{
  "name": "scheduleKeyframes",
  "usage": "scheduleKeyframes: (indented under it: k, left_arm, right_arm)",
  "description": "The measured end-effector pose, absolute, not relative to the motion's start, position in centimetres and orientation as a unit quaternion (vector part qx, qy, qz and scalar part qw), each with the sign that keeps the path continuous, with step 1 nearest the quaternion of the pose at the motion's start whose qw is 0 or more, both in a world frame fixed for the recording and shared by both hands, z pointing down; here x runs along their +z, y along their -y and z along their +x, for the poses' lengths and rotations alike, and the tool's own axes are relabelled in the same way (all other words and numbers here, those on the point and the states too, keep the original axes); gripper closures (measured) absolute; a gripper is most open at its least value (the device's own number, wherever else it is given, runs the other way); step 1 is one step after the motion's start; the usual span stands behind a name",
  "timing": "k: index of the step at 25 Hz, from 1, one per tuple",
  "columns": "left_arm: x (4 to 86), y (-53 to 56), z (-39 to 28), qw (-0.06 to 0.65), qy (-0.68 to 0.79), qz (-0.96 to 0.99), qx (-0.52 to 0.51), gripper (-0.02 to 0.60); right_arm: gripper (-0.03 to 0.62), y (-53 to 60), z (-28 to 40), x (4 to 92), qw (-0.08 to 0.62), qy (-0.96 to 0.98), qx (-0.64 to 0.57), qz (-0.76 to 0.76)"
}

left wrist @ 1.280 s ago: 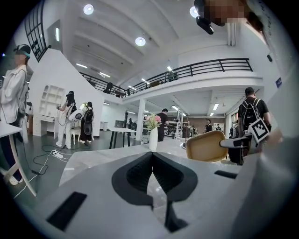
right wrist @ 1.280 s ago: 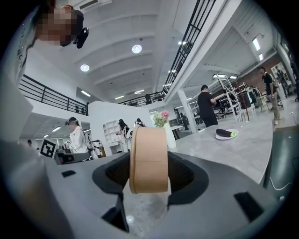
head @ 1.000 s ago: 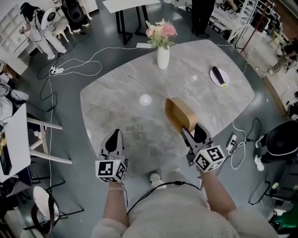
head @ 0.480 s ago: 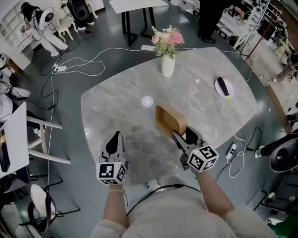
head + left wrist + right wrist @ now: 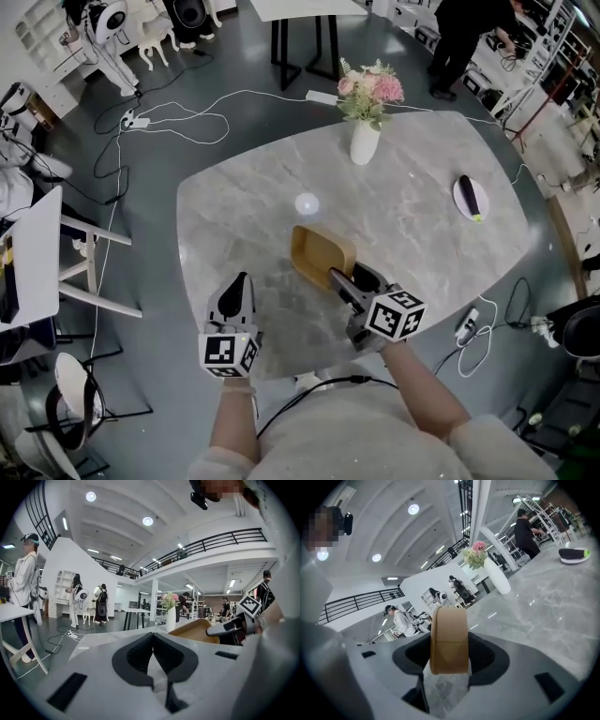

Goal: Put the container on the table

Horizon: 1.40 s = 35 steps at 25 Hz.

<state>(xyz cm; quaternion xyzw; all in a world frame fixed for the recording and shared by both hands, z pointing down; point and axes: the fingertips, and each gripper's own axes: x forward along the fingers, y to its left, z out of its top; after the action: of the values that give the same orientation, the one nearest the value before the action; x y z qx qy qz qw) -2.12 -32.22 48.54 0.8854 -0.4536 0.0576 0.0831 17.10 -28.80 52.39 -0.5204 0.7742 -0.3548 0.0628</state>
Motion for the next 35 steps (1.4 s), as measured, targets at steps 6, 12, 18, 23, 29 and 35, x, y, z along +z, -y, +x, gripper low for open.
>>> scheduleKeyframes:
  k: [6, 12, 18, 23, 29, 35]
  left_arm:
    - [48.8, 32.3, -3.3, 0.082, 0.471, 0.876, 0.063, 0.577]
    - [48.8, 32.3, -4.9, 0.083, 0.487, 0.867, 0.067, 0.577]
    - [49.1, 32.2, -6.1, 0.087, 0.5, 0.859, 0.069, 0.577]
    - [49.0, 32.5, -6.6, 0.088, 0.507, 0.855, 0.067, 0.577]
    - [49.1, 32.7, -6.7, 0.09, 0.505, 0.856, 0.064, 0.577]
    - [49.1, 32.5, -6.7, 0.09, 0.505, 0.855, 0.069, 0.577]
  right_arm:
    - [0.361, 30.9, 14.6, 53.7, 0.097, -0.753, -0.431, -0.487]
    - [0.361, 32.6, 12.3, 55.0, 0.114, -0.728, -0.494, -0.461]
    - [0.359, 34.0, 11.8, 56.0, 0.144, -0.69, -0.543, -0.456]
    - [0.359, 34.8, 12.3, 56.7, 0.163, -0.662, -0.575, -0.452]
    - [0.372, 34.5, 12.7, 58.7, 0.13, -0.644, -0.598, -0.459]
    - [0.353, 34.1, 12.9, 59.6, 0.101, -0.646, -0.599, -0.462]
